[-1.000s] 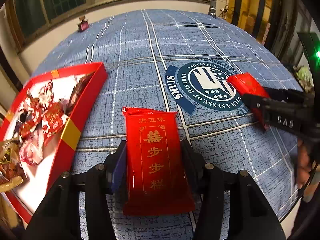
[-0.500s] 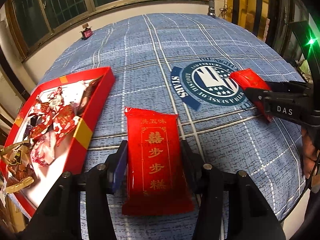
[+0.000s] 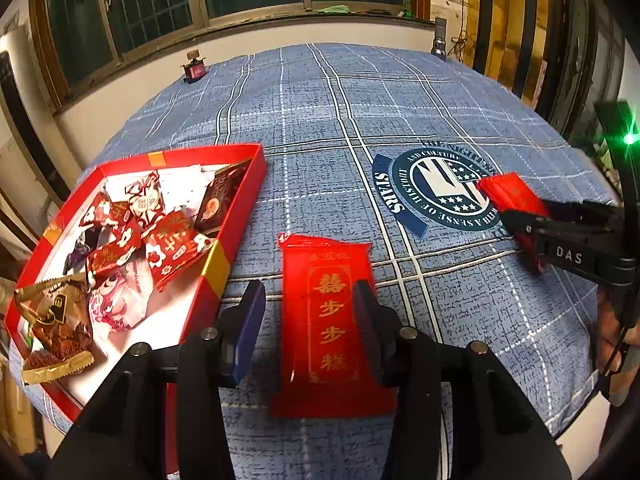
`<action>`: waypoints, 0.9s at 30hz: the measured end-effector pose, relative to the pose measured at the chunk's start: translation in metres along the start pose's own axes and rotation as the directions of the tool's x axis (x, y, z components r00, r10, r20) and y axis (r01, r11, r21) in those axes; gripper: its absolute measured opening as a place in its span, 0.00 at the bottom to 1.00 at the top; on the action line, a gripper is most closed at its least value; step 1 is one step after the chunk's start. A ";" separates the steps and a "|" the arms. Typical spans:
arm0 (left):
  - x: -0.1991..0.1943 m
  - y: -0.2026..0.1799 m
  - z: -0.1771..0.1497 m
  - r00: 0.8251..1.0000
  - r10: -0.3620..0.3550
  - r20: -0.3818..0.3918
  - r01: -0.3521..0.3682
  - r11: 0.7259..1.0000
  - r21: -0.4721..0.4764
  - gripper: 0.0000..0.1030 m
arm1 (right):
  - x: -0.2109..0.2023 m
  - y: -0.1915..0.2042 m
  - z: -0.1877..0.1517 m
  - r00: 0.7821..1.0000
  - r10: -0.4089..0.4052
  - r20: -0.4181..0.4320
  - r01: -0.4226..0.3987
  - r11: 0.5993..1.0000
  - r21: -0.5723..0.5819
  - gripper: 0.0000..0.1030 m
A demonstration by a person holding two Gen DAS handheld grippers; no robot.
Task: Organize snacks
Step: 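Lift and carry both long red packets toward the red-rimmed tray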
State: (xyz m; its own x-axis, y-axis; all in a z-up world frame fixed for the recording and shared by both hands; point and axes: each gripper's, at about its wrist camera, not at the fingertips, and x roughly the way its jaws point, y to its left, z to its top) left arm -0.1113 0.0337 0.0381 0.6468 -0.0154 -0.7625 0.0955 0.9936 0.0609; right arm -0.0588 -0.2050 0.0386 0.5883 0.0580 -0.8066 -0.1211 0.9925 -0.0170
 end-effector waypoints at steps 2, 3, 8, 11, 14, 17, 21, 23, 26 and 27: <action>0.000 0.003 -0.002 1.000 -0.008 -0.008 0.008 1.000 0.000 0.43 | -0.003 -0.004 -0.003 1.000 0.020 0.004 -0.020 1.000 0.007 0.46; 0.001 0.004 -0.003 1.000 -0.011 -0.012 0.011 1.000 -0.003 0.43 | -0.003 -0.005 -0.004 1.000 0.022 0.007 -0.022 1.000 0.007 0.46; 0.007 0.004 -0.004 0.998 -0.028 -0.064 0.023 0.997 -0.079 0.63 | -0.002 -0.001 -0.004 1.000 0.002 0.007 -0.002 1.000 -0.009 0.46; 0.008 0.003 -0.004 0.995 -0.059 -0.074 0.050 0.992 -0.119 0.70 | -0.002 0.000 -0.004 1.000 0.014 0.007 -0.014 1.000 -0.011 0.48; 0.020 -0.002 -0.005 0.994 -0.018 -0.110 0.005 0.994 -0.113 0.82 | -0.002 -0.001 -0.004 1.000 0.026 0.007 -0.026 1.000 -0.010 0.49; 0.028 -0.008 -0.004 0.993 0.024 -0.115 -0.032 0.997 -0.070 0.84 | -0.002 -0.001 -0.004 0.999 0.037 0.008 -0.037 0.999 -0.013 0.50; 0.031 -0.010 -0.001 0.996 0.017 -0.086 -0.022 0.999 -0.049 0.84 | -0.002 -0.001 -0.004 0.999 0.048 0.009 -0.048 0.999 -0.014 0.50; 0.031 -0.011 -0.001 0.999 0.019 -0.051 -0.020 1.000 -0.023 0.73 | -0.002 -0.002 -0.004 0.998 0.054 0.010 -0.054 0.998 -0.014 0.50; 0.028 -0.007 0.000 0.998 -0.037 -0.049 0.035 0.999 -0.034 0.48 | -0.002 -0.002 -0.004 0.998 0.062 0.011 -0.062 0.998 -0.012 0.50; 0.028 -0.006 0.000 0.998 -0.045 -0.047 0.044 0.998 -0.034 0.48 | -0.002 -0.002 -0.004 0.998 0.066 0.011 -0.066 0.998 -0.012 0.50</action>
State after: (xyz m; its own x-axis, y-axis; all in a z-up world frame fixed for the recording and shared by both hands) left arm -0.0941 0.0275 0.0162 0.6058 -0.0549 -0.7937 0.0976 0.9952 0.0056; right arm -0.0631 -0.2080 0.0380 0.5880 0.1244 -0.7993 -0.1688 0.9852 0.0292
